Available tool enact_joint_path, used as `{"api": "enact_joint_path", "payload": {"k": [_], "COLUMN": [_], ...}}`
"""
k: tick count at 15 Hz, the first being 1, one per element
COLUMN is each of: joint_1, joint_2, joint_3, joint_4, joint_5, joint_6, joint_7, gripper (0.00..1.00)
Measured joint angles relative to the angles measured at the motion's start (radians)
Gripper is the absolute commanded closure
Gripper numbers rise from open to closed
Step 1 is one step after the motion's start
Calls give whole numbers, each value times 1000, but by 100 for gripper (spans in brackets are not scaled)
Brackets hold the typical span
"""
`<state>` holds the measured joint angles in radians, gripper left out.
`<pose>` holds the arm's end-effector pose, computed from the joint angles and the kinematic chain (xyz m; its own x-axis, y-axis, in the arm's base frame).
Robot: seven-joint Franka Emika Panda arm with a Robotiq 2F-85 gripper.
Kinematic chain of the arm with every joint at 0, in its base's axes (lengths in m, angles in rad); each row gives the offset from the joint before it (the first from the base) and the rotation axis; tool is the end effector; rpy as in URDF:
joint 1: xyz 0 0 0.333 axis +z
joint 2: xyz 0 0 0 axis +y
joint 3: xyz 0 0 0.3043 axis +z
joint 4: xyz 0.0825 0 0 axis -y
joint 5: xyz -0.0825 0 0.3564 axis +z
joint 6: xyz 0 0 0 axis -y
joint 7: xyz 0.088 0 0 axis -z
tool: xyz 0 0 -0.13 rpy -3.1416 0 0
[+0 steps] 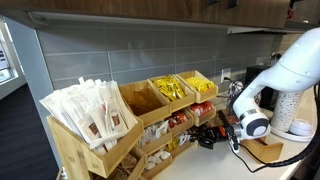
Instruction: Remove one white sachet from the bottom shelf of the second stand from the right and put it on the counter.
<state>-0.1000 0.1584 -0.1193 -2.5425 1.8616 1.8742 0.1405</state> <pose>0.4436 -0.0041 0.2329 0.1448 -0.2994 -0.9431 -0.8136 0.5064 -0.2857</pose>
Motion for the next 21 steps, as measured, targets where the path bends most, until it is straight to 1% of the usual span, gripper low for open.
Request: {"api": "enact_joint_path", "payload": {"k": [1, 6, 11, 16, 21], "joint_1": [-1, -4, -8, -25, -39], "joint_2": [-1, -6, -20, -64, -129], "joint_3": [-2, -9, -19, -40, -52], "joint_4": [-1, -6, -25, -88, -179], "joint_5": [0, -6, -48, -96, -118], "joint_6": [-10, -42, -70, -70, -62], "joint_7": [-11, -51, -83, -94, -170], "gripper": [100, 100, 100, 100, 100]}}
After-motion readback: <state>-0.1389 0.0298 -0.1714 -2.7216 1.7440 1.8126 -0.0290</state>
